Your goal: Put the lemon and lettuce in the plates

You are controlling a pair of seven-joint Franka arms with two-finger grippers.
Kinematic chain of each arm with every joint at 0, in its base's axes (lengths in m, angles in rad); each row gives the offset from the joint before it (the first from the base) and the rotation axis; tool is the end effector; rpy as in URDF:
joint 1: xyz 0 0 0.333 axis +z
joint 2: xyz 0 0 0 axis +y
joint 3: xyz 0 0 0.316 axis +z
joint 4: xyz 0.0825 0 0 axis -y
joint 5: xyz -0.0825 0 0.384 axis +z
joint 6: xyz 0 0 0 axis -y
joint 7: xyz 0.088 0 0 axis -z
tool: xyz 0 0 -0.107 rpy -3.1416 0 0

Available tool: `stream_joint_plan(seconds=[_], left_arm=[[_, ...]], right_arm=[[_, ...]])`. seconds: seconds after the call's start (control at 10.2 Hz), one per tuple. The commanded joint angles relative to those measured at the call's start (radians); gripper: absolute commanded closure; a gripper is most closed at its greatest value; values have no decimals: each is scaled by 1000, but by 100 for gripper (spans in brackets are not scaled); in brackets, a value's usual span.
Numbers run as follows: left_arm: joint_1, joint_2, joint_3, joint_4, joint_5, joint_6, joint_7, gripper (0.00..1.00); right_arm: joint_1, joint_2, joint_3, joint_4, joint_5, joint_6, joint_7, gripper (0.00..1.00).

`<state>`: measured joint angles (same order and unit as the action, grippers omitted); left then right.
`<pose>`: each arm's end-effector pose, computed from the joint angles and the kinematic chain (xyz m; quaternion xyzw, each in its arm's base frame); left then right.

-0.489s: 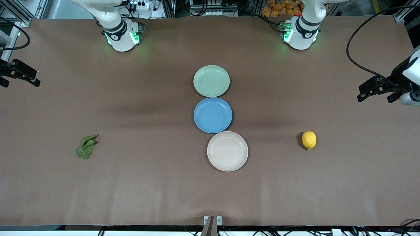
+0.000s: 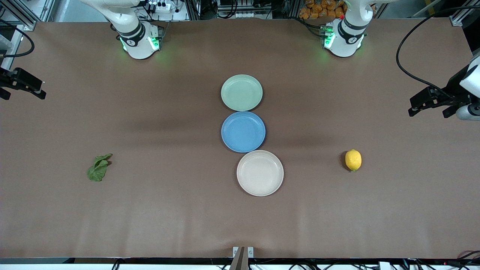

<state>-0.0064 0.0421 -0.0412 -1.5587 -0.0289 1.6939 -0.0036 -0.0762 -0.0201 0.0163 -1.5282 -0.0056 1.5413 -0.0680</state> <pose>0.5788 -0.0298 0.6179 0.9986 -0.0208 0.0461 0.0165 0.5447 -0.0332 0.6530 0.9999 0.0039 0.0164 0.0040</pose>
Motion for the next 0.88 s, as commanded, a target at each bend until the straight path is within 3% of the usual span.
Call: stream_joint_plan(seconds=[0.0, 0.2, 0.78], left_arm=[[6, -2, -8, 6, 20, -16, 16, 0], [9, -1, -6, 8, 20, -16, 19, 0], [8, -2, -5, 6, 20, -16, 17, 0]], right_arm=[[-4, 6, 4, 8, -14, -7, -9, 0], [-4, 11, 4, -4, -16, 6, -9, 0], [-22, 17, 1, -194, -17, 184, -9, 0]])
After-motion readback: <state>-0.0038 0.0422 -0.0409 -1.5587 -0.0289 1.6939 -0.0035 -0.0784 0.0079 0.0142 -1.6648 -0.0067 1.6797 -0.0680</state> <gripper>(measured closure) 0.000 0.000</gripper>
